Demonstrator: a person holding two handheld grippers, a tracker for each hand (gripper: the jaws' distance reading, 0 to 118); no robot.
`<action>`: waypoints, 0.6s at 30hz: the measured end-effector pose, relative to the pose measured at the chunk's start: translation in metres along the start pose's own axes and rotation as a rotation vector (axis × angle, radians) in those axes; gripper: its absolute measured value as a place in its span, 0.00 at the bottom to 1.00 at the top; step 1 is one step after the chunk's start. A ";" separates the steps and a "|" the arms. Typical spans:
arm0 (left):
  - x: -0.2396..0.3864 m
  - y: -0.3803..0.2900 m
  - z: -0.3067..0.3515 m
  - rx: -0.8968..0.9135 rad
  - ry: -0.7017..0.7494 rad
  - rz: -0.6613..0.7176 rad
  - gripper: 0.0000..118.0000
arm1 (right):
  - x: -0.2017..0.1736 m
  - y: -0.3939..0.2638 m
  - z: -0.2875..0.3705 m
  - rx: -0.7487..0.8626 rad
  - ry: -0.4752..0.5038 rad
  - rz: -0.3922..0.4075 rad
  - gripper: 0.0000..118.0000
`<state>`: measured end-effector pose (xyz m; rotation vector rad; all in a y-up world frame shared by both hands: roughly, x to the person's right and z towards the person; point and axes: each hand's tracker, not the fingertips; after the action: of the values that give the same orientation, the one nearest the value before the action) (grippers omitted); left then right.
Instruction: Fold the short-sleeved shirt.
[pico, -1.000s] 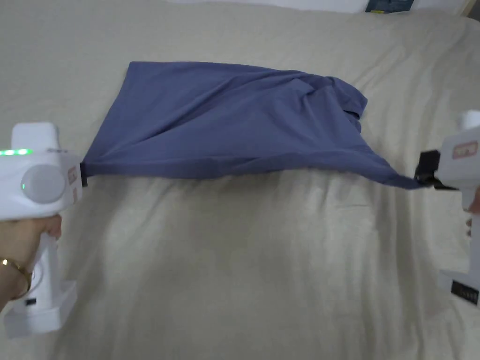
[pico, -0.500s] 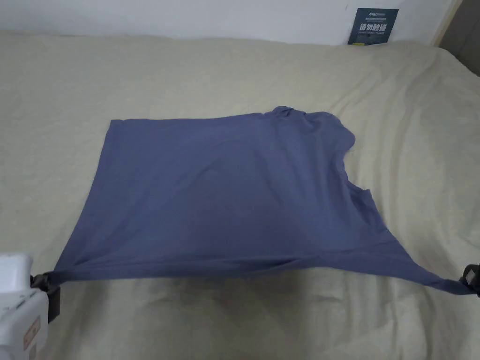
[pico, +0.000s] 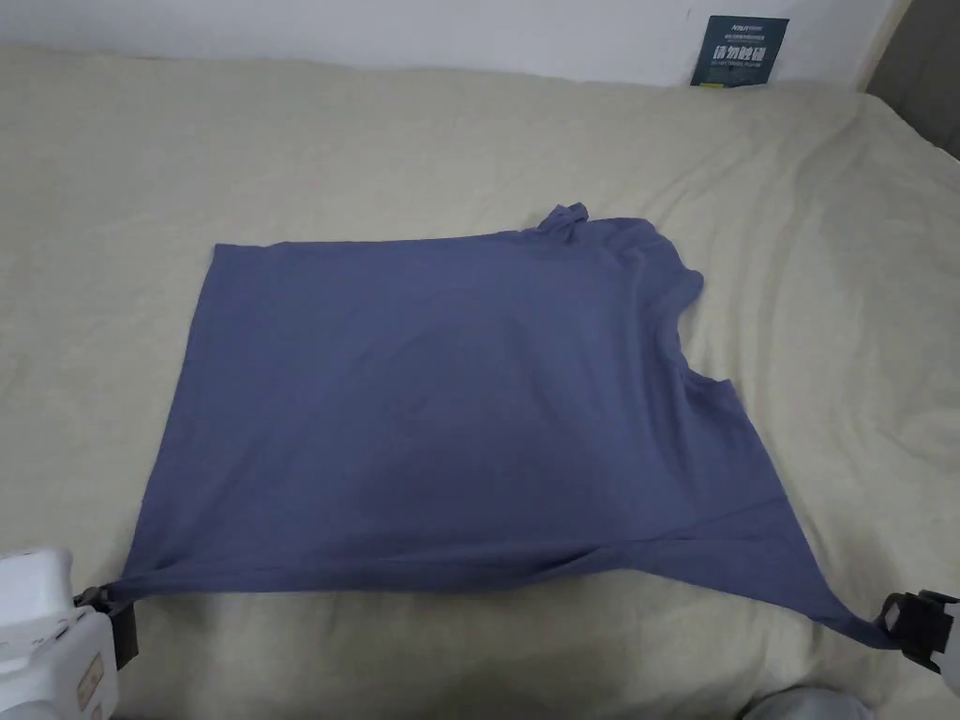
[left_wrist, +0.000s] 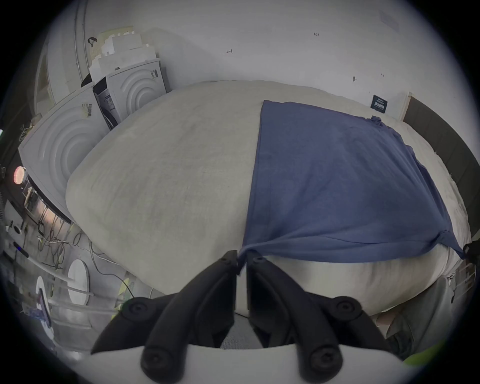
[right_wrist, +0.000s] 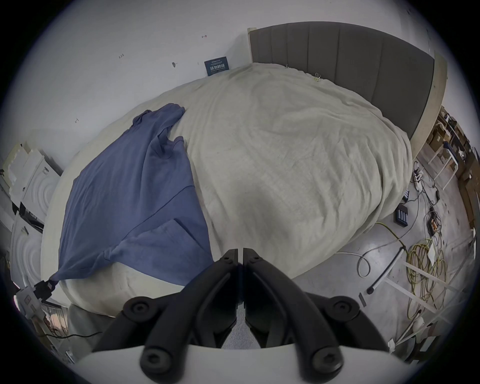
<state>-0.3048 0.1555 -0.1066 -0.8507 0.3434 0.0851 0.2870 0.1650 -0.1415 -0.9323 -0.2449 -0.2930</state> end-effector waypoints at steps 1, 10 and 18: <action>-0.001 0.000 0.000 0.004 0.005 0.001 0.40 | 0.000 0.000 0.000 0.006 0.005 0.004 0.09; -0.029 0.021 0.031 0.133 0.028 0.161 0.90 | -0.010 0.029 0.034 0.143 0.019 0.064 0.98; 0.007 0.070 0.088 0.487 0.005 0.101 0.93 | -0.061 0.048 0.108 0.543 0.117 0.213 0.98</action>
<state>-0.2898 0.2673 -0.1059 -0.3515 0.3914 0.0884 0.2384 0.2882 -0.1357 -0.3967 -0.1055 -0.0741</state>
